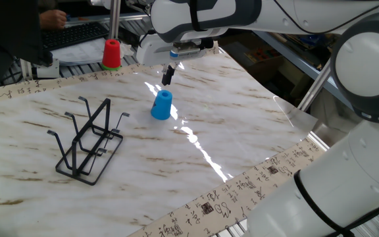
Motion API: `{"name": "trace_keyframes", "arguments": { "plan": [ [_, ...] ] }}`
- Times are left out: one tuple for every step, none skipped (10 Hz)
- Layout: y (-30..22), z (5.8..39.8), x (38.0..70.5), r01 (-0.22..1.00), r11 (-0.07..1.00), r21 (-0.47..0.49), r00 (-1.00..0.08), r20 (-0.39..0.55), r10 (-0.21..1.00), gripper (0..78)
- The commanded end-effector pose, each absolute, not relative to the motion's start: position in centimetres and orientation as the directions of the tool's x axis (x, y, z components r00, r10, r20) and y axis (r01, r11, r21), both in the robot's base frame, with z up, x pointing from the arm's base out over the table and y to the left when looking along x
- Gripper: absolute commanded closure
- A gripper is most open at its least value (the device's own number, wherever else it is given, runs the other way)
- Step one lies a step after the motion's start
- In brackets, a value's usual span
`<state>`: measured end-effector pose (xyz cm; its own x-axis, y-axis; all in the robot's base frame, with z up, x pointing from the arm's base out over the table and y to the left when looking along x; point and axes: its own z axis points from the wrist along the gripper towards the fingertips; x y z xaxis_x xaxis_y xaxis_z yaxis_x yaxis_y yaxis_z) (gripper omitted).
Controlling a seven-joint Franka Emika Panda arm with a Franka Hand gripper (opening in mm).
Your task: Put the cup on the cup rack
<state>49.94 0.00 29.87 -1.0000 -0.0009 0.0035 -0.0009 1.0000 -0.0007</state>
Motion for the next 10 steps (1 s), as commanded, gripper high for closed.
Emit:
{"name": "trace_keyframes", "arguments": {
  "plan": [
    [0.0,29.9,49.9,-0.022,0.989,0.147,-1.0,-0.015,-0.02,77.6],
    [0.0,30.0,50.0,-0.027,0.996,0.081,-1.0,-0.013,-0.026,77.6],
    [0.1,30.1,50.0,-0.029,0.998,0.06,-1.0,-0.013,-0.029,77.6],
    [0.1,30.2,50.0,-0.03,0.998,0.063,-0.999,-0.012,-0.029,77.6],
    [0.1,30.5,50.1,-0.031,0.998,0.063,-0.999,-0.01,-0.03,77.6],
    [0.3,31.1,50.2,-0.03,0.997,0.066,-1.0,0.003,-0.031,77.6],
    [0.5,32.0,50.5,-0.024,0.997,0.075,-0.999,0.02,-0.026,77.6],
    [0.7,33.2,51.0,-0.018,0.997,0.079,-1.0,0.024,-0.02,77.6],
    [0.8,34.1,51.3,-0.014,0.997,0.08,-0.999,0.03,-0.016,77.6],
    [0.9,35.7,51.7,-0.017,0.995,0.096,-0.999,0.03,-0.02,77.6]
  ]
}}
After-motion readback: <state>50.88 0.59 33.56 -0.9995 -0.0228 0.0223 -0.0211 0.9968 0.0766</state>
